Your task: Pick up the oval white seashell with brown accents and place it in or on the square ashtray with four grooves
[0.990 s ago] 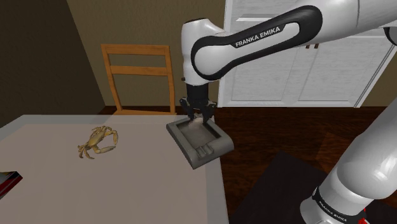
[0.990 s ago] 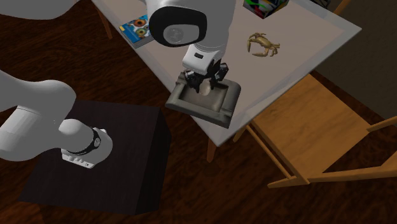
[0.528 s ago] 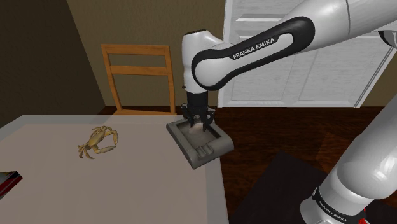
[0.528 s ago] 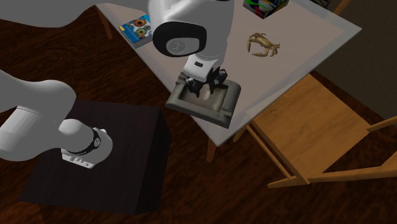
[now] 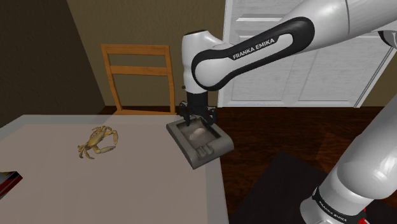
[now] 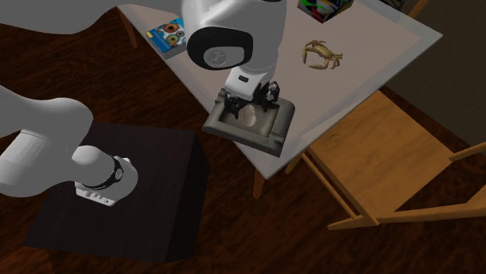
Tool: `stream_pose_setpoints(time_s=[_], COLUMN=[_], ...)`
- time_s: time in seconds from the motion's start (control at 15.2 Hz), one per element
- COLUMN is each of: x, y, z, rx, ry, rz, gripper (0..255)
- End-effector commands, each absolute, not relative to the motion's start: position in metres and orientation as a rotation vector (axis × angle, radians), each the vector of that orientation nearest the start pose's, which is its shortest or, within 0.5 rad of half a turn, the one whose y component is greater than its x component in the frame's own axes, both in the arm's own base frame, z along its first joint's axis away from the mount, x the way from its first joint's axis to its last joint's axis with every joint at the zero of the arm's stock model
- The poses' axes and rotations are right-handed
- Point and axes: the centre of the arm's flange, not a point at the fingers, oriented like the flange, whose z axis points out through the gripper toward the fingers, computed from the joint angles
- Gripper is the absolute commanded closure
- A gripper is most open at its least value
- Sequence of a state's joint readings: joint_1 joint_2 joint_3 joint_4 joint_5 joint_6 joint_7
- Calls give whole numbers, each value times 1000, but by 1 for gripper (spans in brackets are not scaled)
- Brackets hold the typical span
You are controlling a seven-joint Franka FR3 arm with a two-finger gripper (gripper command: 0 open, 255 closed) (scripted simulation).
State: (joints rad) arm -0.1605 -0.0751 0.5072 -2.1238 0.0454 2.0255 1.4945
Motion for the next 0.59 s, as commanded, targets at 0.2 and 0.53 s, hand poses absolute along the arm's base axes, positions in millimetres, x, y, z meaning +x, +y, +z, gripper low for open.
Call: stream_pose_setpoints(time_s=[0.2, 0.53], x=[491, 492], y=[184, 184], z=[450, 487], rx=[-2638, -2638], ry=[1748, 1748], rz=[36, 36], gripper=[0, 0])
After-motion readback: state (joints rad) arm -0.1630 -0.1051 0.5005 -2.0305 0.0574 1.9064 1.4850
